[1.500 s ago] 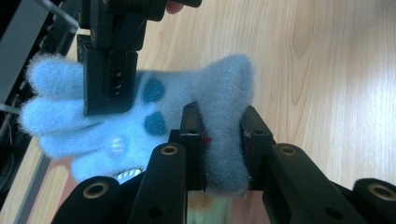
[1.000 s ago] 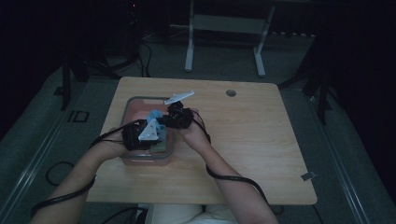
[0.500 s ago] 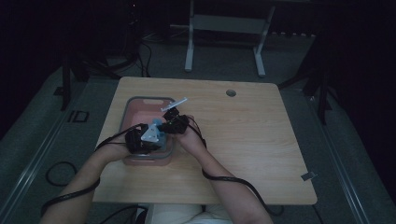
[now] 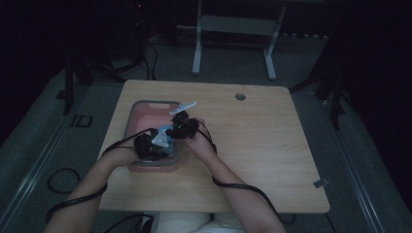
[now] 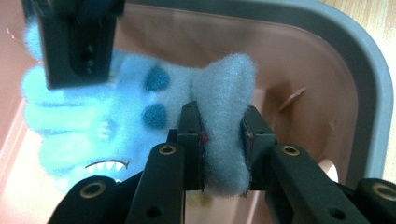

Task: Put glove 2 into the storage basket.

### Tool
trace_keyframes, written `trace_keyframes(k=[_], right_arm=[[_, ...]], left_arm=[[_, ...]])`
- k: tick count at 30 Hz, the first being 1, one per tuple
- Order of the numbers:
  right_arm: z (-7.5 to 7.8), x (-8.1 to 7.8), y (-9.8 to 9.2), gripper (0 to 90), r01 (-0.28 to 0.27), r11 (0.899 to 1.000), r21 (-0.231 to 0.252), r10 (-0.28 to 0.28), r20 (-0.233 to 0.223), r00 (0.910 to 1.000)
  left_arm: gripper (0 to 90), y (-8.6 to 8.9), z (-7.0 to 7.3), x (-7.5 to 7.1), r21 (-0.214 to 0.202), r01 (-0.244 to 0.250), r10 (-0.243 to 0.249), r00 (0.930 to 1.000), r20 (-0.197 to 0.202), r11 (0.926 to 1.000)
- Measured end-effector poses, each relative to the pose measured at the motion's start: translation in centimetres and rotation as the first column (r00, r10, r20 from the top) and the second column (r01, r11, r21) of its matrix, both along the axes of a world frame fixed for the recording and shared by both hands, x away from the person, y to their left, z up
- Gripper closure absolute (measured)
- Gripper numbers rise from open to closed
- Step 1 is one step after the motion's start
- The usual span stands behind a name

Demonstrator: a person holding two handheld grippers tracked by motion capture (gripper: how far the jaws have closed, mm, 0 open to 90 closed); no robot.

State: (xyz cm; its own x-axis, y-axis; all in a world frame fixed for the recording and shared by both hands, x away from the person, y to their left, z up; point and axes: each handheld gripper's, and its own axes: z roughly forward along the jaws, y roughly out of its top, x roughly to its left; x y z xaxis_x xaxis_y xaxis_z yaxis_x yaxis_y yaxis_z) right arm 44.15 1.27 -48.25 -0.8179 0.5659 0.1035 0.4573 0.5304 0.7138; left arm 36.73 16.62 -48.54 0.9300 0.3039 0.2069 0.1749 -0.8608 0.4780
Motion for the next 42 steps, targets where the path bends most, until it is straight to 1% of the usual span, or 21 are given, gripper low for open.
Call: trace_keyframes(k=[4,6,8,9,12,13,15,17,19,20,21,23,24,29,31,34,37,39,40,41,42], right_arm=[[1.0,-0.3,-0.6,58.1,-0.002,1.000,0.024,0.001,0.012,0.9999],[1.6,-0.4,-1.0,54.7,-0.009,0.999,0.043,0.008,0.018,0.9998],[1.9,-0.5,-1.2,54.0,-0.010,0.999,0.049,0.009,0.024,0.9997],[2.2,-0.6,-1.3,52.7,-0.013,0.998,0.056,0.011,0.028,0.9996],[2.9,-0.9,-1.9,49.3,-0.022,0.997,0.074,0.019,0.038,0.9991],[3.1,-1.0,-2.1,47.7,-0.025,0.997,0.077,0.022,0.041,0.9989],[3.5,-1.2,-2.5,43.5,-0.033,0.995,0.093,0.029,0.043,0.9987],[3.7,-1.4,-2.9,38.6,-0.045,0.994,0.098,0.040,0.052,0.9979],[3.9,-1.6,-3.4,34.2,-0.048,0.994,0.102,0.043,0.050,0.9978],[4.0,-1.7,-3.6,30.3,-0.055,0.993,0.103,0.051,0.043,0.9978],[4.0,-1.8,-3.8,29.0,-0.061,0.993,0.102,0.057,0.040,0.9975],[3.9,-1.9,-4.3,23.8,-0.088,0.991,0.104,0.085,0.029,0.9960],[3.8,-2.0,-4.5,21.4,-0.096,0.989,0.109,0.094,0.018,0.9954],[3.5,-2.4,-5.8,17.2,-0.120,0.987,0.110,0.119,0.009,0.9928],[3.4,-2.6,-6.4,17.1,-0.119,0.987,0.110,0.119,0.012,0.9929],[3.4,-2.9,-7.4,16.8,-0.105,0.988,0.114,0.103,0.022,0.9945],[3.3,-3.0,-8.8,16.8,-0.090,0.990,0.112,0.088,0.028,0.9957],[3.1,-3.1,-9.5,16.7,-0.082,0.990,0.111,0.080,0.027,0.9965],[3.1,-3.1,-9.5,16.7,-0.082,0.990,0.111,0.080,0.027,0.9965],[2.8,-3.3,-10.5,16.8,-0.076,0.992,0.105,0.074,0.025,0.9969],[2.7,-3.3,-10.8,16.8,-0.078,0.992,0.103,0.075,0.030,0.9967]], left_arm=[[67.7,0.2,0.2,0.0,-0.020,-0.008,0.008,0.9999,-0.014,0.9998],[55.8,0.3,0.5,0.0,-0.032,-0.028,0.027,0.9994,-0.021,0.9991],[42.3,0.3,0.8,0.0,-0.030,-0.041,0.041,0.9991,-0.011,0.9987],[42.3,0.4,1.0,0.0,-0.039,-0.057,0.056,0.9984,-0.009,0.9976],[28.0,0.7,2.1,0.0,-0.084,-0.102,0.103,0.9947,0.006,0.9912],[21.2,0.8,2.5,0.0,-0.105,-0.123,0.124,0.9922,0.009,0.9869],[15.4,0.8,3.0,-0.1,-0.136,-0.143,0.146,0.9891,0.014,0.9803],[9.9,0.8,3.6,-0.2,-0.173,-0.159,0.168,0.9849,0.040,0.9720],[5.0,0.5,4.0,-0.4,-0.233,-0.177,0.188,0.9820,0.022,0.9561],[2.8,0.4,4.2,-0.5,-0.247,-0.180,0.191,0.9814,0.019,0.9521],[2.2,0.2,4.3,-0.6,-0.256,-0.186,0.197,0.9802,0.019,0.9486],[2.2,-0.3,4.5,-1.0,-0.258,-0.177,0.193,0.9805,0.037,0.9499],[2.2,-0.6,4.6,-1.1,-0.259,-0.170,0.185,0.9821,0.034,0.9507],[1.9,-1.9,4.5,-1.8,-0.294,-0.155,0.170,0.9850,0.027,0.9432],[1.9,-2.4,4.5,-1.9,-0.321,-0.148,0.161,0.9868,0.015,0.9355],[1.8,-3.1,4.4,-2.1,-0.326,-0.131,0.141,0.9900,0.009,0.9363],[1.8,-3.6,4.3,-2.3,-0.344,-0.125,0.135,0.9909,0.006,0.9305],[1.9,-4.2,4.3,-2.5,-0.367,-0.121,0.129,0.9917,-0.003,0.9223],[1.9,-4.2,4.3,-2.5,-0.367,-0.121,0.129,0.9917,-0.003,0.9223],[1.9,-4.9,4.2,-2.7,-0.373,-0.103,0.111,0.9938,-0.001,0.9219],[1.9,-5.3,4.2,-2.8,-0.374,-0.098,0.108,0.9941,0.005,0.9223]])
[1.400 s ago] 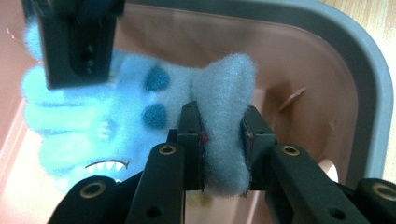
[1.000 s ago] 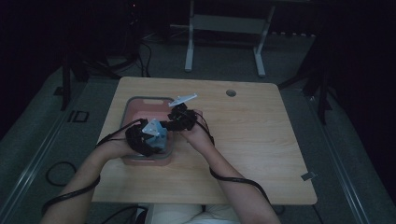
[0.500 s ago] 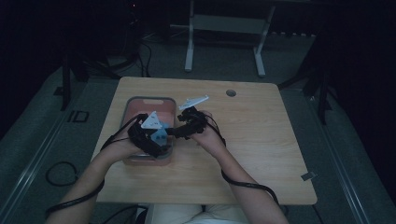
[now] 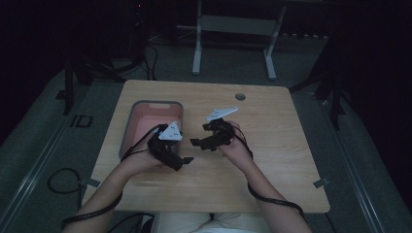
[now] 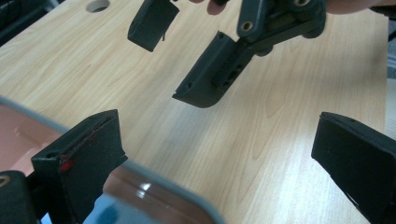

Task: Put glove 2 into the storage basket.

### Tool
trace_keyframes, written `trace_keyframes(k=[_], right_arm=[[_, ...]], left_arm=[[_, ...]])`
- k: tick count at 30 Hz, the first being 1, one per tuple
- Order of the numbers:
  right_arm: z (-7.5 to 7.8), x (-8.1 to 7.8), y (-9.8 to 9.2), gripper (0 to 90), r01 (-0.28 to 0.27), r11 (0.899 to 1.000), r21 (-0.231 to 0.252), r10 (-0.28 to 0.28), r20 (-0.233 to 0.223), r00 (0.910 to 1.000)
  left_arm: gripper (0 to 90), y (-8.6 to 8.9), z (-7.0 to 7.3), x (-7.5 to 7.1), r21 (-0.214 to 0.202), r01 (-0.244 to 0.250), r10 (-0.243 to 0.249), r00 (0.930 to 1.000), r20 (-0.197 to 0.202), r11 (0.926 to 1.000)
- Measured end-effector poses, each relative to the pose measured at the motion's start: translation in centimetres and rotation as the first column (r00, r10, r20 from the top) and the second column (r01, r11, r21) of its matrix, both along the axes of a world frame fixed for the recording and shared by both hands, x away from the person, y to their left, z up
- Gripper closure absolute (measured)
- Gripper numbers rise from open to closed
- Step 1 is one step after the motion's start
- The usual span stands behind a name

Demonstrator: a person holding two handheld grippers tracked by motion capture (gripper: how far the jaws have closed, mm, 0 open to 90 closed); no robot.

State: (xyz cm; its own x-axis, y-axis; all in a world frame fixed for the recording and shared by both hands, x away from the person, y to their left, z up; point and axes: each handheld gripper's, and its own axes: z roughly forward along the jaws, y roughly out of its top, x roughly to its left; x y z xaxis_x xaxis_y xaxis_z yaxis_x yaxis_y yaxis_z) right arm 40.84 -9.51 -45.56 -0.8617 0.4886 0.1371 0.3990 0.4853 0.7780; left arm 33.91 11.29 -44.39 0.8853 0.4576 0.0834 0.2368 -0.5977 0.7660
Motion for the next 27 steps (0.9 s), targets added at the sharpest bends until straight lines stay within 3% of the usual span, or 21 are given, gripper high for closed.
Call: trace_keyframes(k=[4,11,20,27], right_arm=[[-0.6,-0.4,-1.6,16.8,0.009,1.000,-0.006,-0.009,0.008,0.9999],[-1.5,-1.0,-4.1,16.8,0.026,1.000,-0.011,-0.025,0.040,0.9989],[-2.3,-2.0,-7.0,16.6,0.045,0.999,0.007,-0.045,0.071,0.9965],[-3.4,-2.9,-8.8,16.6,0.054,0.999,0.007,-0.054,0.071,0.9960]], left_arm=[[1.9,-1.0,-0.1,-0.3,-0.001,0.019,-0.019,0.9998,-0.004,0.9998],[1.9,-3.4,-0.3,-1.2,-0.045,0.056,-0.057,0.9984,-0.005,0.9974],[1.9,-5.8,-0.5,-2.5,-0.039,0.124,-0.124,0.9922,-0.001,0.9915],[1.9,-7.7,-1.7,-3.0,-0.039,0.166,-0.166,0.9860,-0.014,0.9854]])
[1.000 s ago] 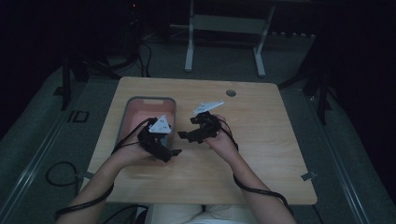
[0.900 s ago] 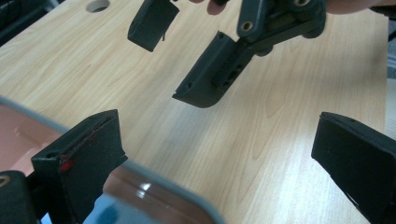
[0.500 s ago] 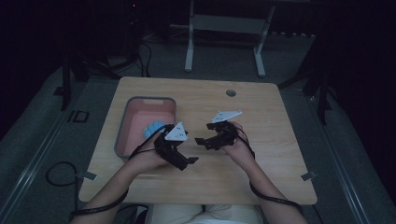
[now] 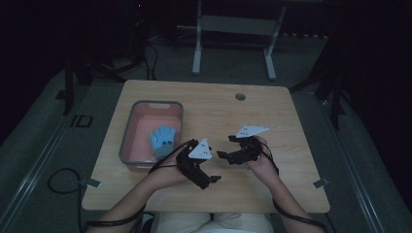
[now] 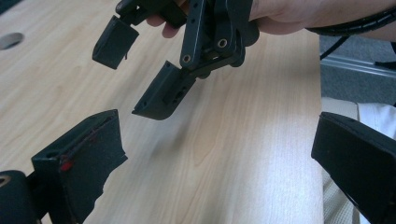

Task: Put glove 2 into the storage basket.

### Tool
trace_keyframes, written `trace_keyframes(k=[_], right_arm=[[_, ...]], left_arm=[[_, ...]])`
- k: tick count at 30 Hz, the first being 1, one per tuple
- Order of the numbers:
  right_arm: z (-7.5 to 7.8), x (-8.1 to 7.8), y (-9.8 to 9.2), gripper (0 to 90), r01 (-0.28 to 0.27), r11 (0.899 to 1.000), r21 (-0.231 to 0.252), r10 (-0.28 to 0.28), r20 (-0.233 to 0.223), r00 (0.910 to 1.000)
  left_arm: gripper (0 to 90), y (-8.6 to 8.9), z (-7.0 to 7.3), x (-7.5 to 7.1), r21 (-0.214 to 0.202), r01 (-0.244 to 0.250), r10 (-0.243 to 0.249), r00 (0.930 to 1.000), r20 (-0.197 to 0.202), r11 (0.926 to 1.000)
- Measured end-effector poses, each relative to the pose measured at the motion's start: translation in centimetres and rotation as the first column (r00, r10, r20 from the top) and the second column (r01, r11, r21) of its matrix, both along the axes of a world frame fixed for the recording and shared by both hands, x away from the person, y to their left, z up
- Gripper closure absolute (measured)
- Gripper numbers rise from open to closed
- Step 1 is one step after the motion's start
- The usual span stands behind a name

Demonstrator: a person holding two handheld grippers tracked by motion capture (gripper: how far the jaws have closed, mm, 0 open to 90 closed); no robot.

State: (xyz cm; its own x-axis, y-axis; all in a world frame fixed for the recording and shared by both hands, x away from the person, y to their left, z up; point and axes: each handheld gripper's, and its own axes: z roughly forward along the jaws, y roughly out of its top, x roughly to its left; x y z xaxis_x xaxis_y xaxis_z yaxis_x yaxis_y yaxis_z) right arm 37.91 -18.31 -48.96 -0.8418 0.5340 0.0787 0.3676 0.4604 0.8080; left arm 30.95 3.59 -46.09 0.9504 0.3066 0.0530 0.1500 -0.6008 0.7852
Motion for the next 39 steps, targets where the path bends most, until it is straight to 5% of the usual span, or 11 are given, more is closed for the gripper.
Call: trace_keyframes(k=[12,39], right_arm=[[-2.7,-1.4,-2.8,16.2,0.038,0.999,0.009,-0.038,0.000,0.9993],[-6.0,-4.3,-5.6,14.9,0.076,0.997,-0.034,-0.075,0.016,0.9971]], left_arm=[[2.1,-2.7,-3.3,-0.5,0.033,0.061,-0.061,0.9981,-0.004,0.9976],[2.1,-4.0,-7.6,-1.4,0.070,0.083,-0.083,0.9966,-0.006,0.9941]])
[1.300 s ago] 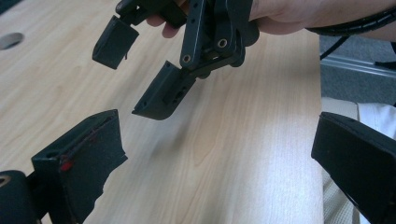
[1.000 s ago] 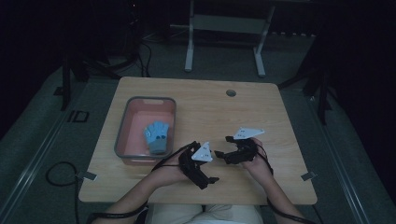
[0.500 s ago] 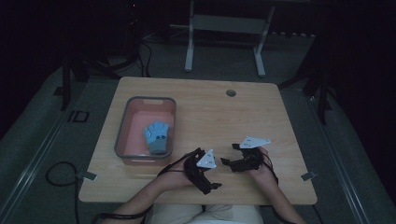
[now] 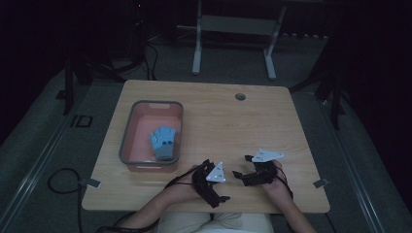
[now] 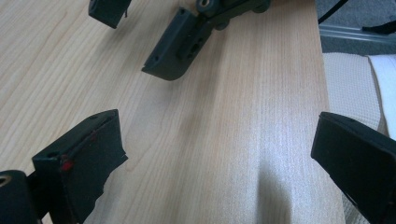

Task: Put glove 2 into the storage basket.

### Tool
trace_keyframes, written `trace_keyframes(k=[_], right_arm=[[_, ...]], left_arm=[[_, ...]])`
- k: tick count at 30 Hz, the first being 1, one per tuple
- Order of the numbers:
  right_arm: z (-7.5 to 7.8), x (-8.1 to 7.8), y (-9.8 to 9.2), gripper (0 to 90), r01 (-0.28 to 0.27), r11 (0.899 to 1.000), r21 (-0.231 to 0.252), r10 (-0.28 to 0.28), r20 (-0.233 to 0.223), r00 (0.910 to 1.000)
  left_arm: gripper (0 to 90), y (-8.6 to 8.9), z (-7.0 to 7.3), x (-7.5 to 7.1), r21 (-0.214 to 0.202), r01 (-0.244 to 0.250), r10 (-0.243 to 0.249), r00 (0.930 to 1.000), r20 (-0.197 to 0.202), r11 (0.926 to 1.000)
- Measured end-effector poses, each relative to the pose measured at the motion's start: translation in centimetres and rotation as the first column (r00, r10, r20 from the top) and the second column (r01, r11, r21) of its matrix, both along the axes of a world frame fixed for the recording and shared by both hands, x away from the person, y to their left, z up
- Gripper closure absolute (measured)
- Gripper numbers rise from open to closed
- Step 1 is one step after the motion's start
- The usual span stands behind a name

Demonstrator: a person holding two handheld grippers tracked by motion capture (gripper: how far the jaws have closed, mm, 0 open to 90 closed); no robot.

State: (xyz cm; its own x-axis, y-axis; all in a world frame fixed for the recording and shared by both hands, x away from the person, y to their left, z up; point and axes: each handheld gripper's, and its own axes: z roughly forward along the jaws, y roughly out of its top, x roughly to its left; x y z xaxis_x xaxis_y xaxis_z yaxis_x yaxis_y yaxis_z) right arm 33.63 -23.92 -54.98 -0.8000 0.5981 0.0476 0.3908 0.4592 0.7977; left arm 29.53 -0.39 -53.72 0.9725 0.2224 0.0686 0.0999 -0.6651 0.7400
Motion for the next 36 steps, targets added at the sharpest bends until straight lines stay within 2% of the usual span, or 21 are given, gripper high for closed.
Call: trace_keyframes(k=[10,11,15,19,26,33,36], right_arm=[[-0.3,-0.6,-1.0,14.6,0.026,1.000,-0.005,-0.026,0.002,0.9997],[-0.3,-0.6,-1.1,14.6,0.031,0.999,-0.007,-0.031,0.004,0.9995],[-0.4,-0.8,-1.6,14.4,0.050,0.999,-0.015,-0.050,0.019,0.9986],[-0.4,-0.8,-2.2,14.5,0.071,0.997,-0.006,-0.070,0.033,0.9970],[-0.6,-0.9,-2.6,14.5,0.074,0.997,-0.015,-0.073,0.061,0.9955],[-0.6,-0.9,-2.4,14.3,0.071,0.997,-0.037,-0.068,0.074,0.9949],[-0.6,-0.8,-2.5,14.1,0.072,0.997,-0.035,-0.069,0.076,0.9947]], left_arm=[[2.1,0.1,-0.5,-0.4,0.021,-0.007,0.006,0.9997,0.022,0.9998],[2.1,0.2,-0.6,-0.4,0.011,-0.024,0.024,0.9995,0.023,0.9997],[2.1,0.6,-0.6,-0.5,-0.010,-0.038,0.038,0.9991,0.018,0.9992],[2.1,0.9,-0.7,-0.6,-0.007,-0.038,0.039,0.9989,0.026,0.9992],[2.1,1.7,-1.0,-0.7,-0.016,-0.062,0.063,0.9977,0.026,0.9979],[2.1,2.3,-1.3,-1.0,-0.030,-0.075,0.076,0.9951,0.062,0.9968],[2.1,2.5,-1.3,-1.0,-0.037,-0.074,0.076,0.9952,0.062,0.9966]])
